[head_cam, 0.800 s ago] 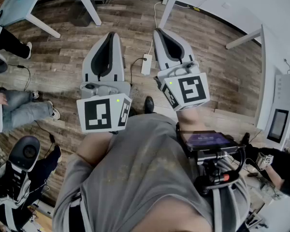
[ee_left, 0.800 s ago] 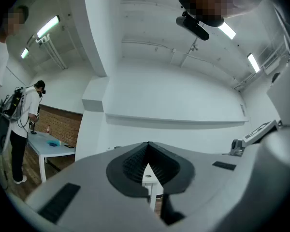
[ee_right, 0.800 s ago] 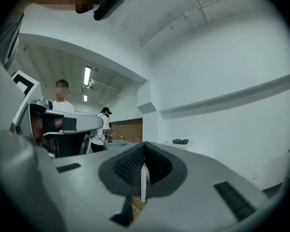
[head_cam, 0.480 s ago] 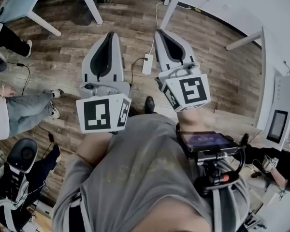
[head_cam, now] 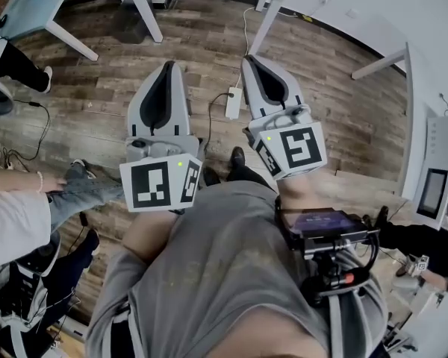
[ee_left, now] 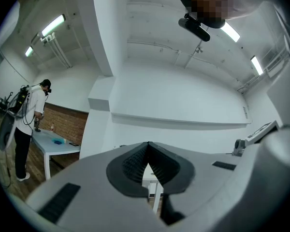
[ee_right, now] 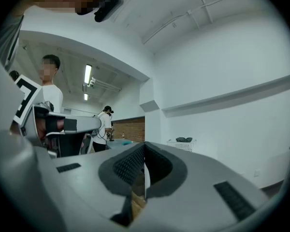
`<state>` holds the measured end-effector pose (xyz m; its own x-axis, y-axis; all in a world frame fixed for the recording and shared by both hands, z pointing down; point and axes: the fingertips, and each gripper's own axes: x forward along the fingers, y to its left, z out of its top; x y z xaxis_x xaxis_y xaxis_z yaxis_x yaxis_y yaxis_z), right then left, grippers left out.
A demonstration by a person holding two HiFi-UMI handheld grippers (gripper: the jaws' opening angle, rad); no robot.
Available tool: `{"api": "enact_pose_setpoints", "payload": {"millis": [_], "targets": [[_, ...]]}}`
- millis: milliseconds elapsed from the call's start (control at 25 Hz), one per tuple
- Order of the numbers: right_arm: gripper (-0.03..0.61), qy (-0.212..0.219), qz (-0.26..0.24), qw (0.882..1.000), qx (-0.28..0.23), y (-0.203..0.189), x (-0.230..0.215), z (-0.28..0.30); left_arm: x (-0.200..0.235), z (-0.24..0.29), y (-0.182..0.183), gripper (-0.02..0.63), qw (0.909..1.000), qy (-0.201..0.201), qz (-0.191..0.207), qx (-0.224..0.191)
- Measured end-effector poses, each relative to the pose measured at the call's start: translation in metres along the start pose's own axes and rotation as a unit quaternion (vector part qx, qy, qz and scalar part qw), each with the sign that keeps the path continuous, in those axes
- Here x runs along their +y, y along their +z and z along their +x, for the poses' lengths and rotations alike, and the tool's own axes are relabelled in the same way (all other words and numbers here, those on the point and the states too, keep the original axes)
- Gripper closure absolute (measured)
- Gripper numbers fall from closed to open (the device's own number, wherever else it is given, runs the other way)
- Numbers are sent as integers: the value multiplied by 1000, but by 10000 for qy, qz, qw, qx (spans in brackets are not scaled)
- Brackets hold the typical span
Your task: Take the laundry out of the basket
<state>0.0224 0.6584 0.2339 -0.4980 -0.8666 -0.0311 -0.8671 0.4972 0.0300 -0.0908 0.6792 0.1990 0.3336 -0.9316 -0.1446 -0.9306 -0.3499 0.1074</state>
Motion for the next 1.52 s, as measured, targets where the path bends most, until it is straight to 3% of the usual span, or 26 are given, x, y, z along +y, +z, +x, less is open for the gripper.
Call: {"api": "enact_pose_setpoints", "payload": {"millis": [360, 600, 1000, 1240, 1520], "targets": [[571, 138, 290, 9995, -68, -11, -29, 20, 0, 33, -18, 606, 9997, 96, 115, 172], [571, 183, 402, 9990, -103, -19, -84, 61, -11, 95, -32, 606, 9995, 75, 159, 276], [571, 511, 544, 9964, -396, -10, -156, 141, -5, 190, -23, 606, 9979, 372, 521, 47], [571, 541, 699, 9956, -301, -19, -164, 164, 18, 209, -21, 606, 9968, 549, 580, 82], [571, 498, 599, 9969, -71, -36, -161, 212, 60, 238, -42, 606, 9977, 521, 385, 196]]}}
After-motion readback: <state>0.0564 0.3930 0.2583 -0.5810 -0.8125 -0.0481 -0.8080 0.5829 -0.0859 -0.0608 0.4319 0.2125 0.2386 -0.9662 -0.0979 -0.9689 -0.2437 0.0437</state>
